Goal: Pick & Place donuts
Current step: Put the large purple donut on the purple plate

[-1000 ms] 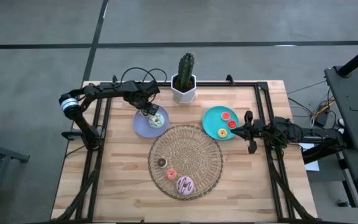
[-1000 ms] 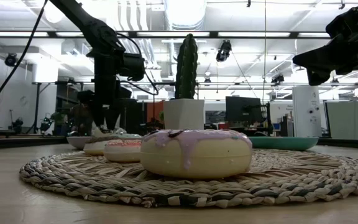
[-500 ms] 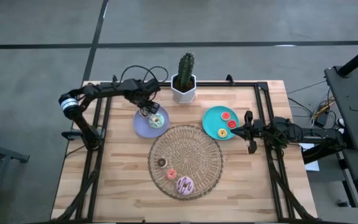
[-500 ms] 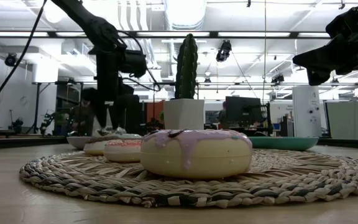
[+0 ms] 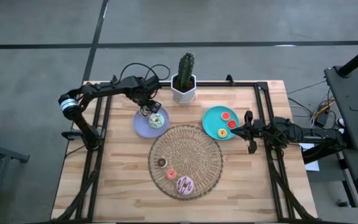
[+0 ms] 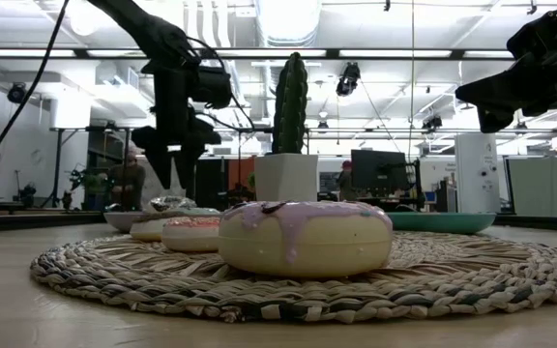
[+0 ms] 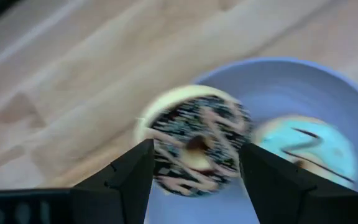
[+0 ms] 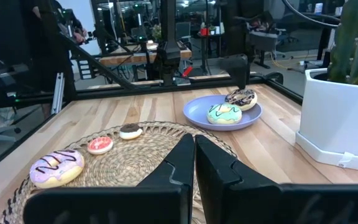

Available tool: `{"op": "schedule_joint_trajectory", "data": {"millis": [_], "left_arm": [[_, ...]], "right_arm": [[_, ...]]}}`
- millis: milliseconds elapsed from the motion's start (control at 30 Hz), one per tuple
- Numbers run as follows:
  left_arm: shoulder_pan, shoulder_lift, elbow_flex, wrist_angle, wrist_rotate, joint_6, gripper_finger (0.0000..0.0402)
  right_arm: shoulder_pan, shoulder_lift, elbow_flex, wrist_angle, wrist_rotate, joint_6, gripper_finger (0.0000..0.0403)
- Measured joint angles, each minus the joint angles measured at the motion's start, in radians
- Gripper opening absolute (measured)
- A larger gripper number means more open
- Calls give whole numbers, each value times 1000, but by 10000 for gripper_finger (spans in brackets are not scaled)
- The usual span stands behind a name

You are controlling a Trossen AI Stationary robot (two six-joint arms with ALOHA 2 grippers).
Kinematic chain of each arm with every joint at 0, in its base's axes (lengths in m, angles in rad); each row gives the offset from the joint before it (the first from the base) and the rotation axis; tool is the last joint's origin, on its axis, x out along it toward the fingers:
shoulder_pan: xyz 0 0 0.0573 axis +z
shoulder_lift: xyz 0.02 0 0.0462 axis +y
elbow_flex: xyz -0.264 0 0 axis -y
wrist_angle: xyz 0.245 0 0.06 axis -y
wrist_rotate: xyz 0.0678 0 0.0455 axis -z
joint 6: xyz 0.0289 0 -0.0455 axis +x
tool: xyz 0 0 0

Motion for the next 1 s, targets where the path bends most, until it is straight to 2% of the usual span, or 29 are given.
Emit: {"op": "schedule_joint_trajectory", "data": {"millis": [300,733,1000], "left_arm": [[-94,0,63,-6,72,7,207],[-285,0,203,-3,77,32,207],[-385,0,229,-5,76,24,207]], "right_arm": [[0,0,0,0,0,0,8],[0,0,0,0,0,0,9],[0,0,0,0,0,0,9]]}}
